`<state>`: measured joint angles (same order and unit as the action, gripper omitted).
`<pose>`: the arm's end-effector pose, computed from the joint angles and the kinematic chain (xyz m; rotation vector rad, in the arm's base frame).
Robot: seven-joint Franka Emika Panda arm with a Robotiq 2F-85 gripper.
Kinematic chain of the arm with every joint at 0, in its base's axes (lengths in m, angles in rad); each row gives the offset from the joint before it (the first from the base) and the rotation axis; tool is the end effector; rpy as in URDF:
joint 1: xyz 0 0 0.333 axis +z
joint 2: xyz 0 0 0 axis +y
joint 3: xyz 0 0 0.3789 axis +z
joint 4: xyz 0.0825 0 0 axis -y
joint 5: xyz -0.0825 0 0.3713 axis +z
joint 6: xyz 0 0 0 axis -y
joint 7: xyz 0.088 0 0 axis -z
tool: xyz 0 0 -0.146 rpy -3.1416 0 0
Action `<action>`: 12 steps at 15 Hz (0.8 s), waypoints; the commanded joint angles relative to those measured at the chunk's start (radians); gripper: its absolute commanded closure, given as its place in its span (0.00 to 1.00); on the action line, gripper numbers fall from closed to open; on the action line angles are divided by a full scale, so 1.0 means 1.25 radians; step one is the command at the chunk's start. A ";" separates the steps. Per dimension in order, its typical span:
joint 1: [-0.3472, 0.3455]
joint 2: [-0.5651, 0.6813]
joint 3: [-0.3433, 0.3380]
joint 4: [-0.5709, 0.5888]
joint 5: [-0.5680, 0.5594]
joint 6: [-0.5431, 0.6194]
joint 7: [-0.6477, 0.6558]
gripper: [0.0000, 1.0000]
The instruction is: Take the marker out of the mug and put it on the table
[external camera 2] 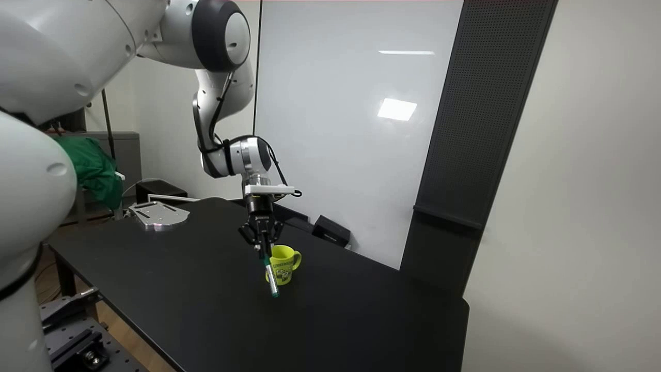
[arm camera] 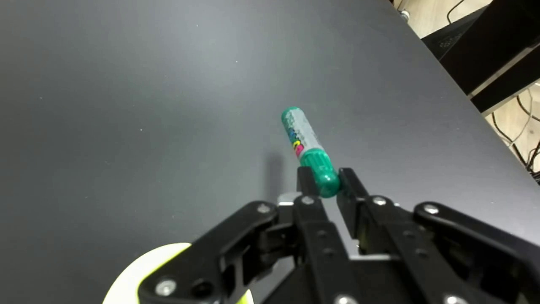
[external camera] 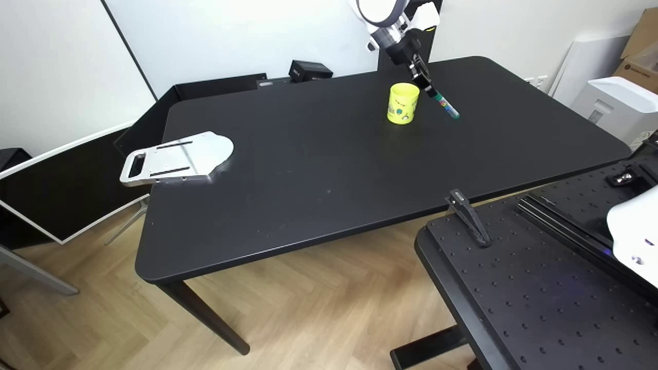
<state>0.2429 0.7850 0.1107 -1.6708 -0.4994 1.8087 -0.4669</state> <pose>0.6014 0.1544 0.1454 2.2990 1.4013 -0.8991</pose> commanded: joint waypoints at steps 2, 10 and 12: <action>-0.025 -0.051 0.014 -0.080 -0.014 0.058 -0.008 0.95; -0.034 -0.066 0.018 -0.109 -0.007 0.062 -0.022 0.80; -0.035 -0.069 0.019 -0.114 -0.007 0.070 -0.017 0.54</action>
<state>0.2168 0.7403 0.1215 -1.7688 -0.5003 1.8773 -0.4915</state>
